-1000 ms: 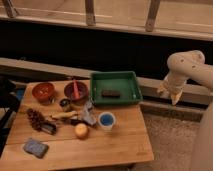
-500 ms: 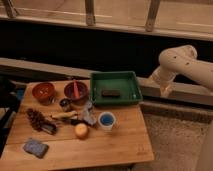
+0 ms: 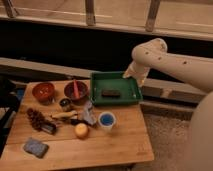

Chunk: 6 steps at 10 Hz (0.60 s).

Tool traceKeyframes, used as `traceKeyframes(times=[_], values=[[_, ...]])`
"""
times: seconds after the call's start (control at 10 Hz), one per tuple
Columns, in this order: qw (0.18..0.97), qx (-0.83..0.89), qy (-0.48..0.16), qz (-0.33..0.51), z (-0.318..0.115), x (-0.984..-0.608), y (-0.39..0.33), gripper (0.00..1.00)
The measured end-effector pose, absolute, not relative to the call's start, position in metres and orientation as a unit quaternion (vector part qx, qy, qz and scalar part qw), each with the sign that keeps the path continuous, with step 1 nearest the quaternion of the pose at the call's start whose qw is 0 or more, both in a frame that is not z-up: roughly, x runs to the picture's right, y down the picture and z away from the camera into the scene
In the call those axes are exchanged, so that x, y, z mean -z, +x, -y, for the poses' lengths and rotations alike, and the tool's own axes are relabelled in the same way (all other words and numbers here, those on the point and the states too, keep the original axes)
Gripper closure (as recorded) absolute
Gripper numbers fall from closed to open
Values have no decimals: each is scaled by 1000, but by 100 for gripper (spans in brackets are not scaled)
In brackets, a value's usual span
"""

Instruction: Place eraser in tray

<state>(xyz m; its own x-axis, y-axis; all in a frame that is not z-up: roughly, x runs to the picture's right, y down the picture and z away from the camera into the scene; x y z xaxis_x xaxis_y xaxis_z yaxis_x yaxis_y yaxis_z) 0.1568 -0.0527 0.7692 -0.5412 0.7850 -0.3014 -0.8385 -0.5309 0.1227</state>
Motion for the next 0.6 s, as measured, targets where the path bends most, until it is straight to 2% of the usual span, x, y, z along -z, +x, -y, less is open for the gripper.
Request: traceKeyframes(times=[0.6], values=[[468, -868, -114, -118, 50, -776, 153, 35]])
